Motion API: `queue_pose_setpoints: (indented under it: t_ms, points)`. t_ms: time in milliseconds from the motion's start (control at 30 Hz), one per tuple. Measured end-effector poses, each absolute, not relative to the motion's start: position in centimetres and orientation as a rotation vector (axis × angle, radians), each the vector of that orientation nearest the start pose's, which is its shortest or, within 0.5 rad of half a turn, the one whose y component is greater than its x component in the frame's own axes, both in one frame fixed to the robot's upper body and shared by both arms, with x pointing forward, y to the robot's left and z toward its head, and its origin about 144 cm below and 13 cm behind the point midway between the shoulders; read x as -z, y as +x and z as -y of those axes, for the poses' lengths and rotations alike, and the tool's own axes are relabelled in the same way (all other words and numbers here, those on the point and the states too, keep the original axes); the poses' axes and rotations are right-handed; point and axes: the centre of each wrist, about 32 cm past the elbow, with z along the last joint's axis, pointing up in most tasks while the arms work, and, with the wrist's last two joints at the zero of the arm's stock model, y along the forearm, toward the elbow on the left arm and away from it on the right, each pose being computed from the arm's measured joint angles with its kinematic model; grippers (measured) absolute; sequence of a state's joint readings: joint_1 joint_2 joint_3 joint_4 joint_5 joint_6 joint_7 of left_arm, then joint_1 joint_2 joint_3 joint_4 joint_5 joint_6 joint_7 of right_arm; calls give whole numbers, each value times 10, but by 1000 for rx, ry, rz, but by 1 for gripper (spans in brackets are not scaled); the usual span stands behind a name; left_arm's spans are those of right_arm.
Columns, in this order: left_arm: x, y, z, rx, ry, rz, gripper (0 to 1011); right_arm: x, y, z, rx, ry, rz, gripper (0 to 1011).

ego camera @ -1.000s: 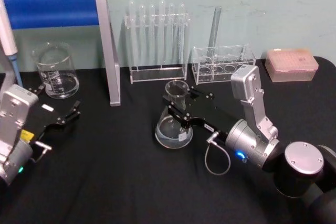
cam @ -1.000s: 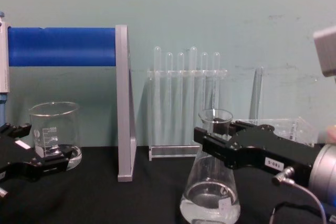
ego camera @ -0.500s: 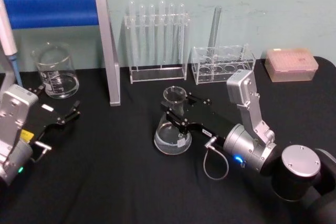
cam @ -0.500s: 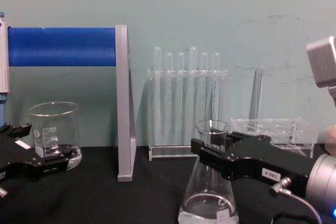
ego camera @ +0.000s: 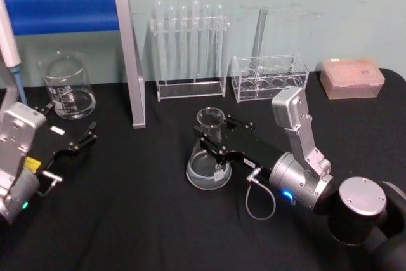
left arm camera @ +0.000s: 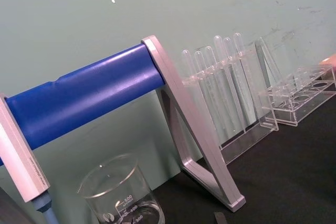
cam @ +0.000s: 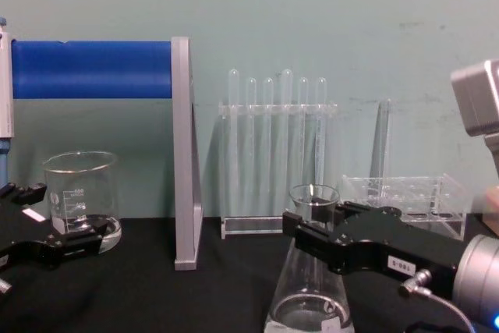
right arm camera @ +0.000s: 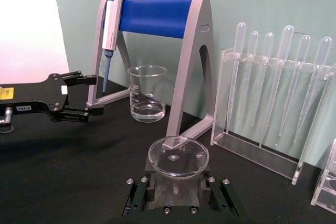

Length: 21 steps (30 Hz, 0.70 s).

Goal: Grasp the erlenmeyer flask with one hand, shake it three times, then place it back.

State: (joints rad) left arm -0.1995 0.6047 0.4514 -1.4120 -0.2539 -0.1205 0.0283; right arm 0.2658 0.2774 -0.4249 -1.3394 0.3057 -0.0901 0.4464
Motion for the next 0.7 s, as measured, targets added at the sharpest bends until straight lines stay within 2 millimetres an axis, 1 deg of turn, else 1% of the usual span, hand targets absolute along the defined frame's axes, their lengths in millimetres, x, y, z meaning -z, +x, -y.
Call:
queue_pose_setpoints:
  t_ms: [600, 700]
  points:
    - [-1140, 489, -310, -1248, 304, 285, 1001, -1139, 513, 203, 791, -40, 42, 458]
    - [-1140, 489, -310, -1248, 304, 285, 1001, -1139, 513, 203, 791, -40, 42, 509]
